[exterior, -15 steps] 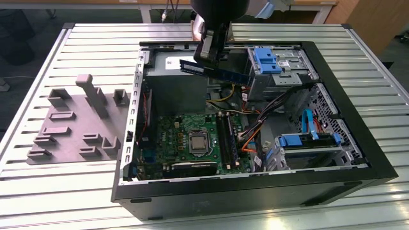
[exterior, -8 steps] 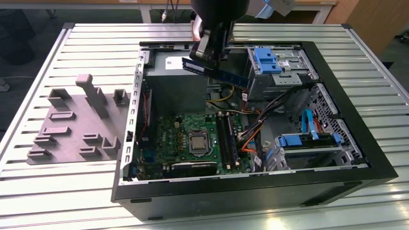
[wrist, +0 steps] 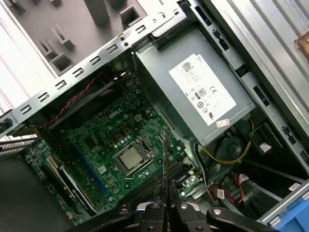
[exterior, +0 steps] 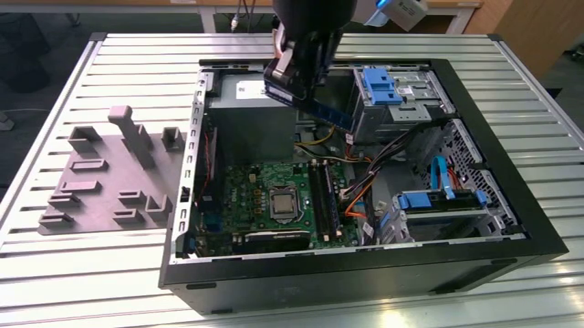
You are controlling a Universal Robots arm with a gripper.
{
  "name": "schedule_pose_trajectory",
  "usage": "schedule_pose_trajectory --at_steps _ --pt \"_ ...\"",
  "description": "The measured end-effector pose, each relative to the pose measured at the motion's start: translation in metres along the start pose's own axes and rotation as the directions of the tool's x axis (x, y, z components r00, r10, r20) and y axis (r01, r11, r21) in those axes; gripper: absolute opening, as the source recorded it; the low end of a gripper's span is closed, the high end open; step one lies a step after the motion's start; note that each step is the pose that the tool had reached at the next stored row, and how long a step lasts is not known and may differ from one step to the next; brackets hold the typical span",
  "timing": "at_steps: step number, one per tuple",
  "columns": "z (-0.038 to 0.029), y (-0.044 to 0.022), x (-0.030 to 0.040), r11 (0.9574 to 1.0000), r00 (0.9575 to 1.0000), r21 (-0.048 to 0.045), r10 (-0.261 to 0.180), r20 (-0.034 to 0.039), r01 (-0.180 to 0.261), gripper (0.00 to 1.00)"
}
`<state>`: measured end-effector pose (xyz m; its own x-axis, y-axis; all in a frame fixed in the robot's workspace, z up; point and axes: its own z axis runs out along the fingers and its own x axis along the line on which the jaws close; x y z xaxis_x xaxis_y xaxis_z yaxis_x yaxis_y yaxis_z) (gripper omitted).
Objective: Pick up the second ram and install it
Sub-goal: 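Insert the second ram into the second slot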
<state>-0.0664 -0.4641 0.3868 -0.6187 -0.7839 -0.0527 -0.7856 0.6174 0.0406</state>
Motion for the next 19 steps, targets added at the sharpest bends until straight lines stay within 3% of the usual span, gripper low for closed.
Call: schedule_pose_trajectory --at_steps 3,7,19 --pt "0.0002 0.0 0.0 0.9986 0.9986 0.0029 0.053 0.0019 -0.053 0.14" --pt "0.0004 0.0 0.0 0.9936 0.9936 0.0059 0.113 0.0046 -0.113 0.14" --pt "0.0004 0.0 0.0 0.9922 0.9922 0.0065 0.124 0.0052 -0.124 0.14"
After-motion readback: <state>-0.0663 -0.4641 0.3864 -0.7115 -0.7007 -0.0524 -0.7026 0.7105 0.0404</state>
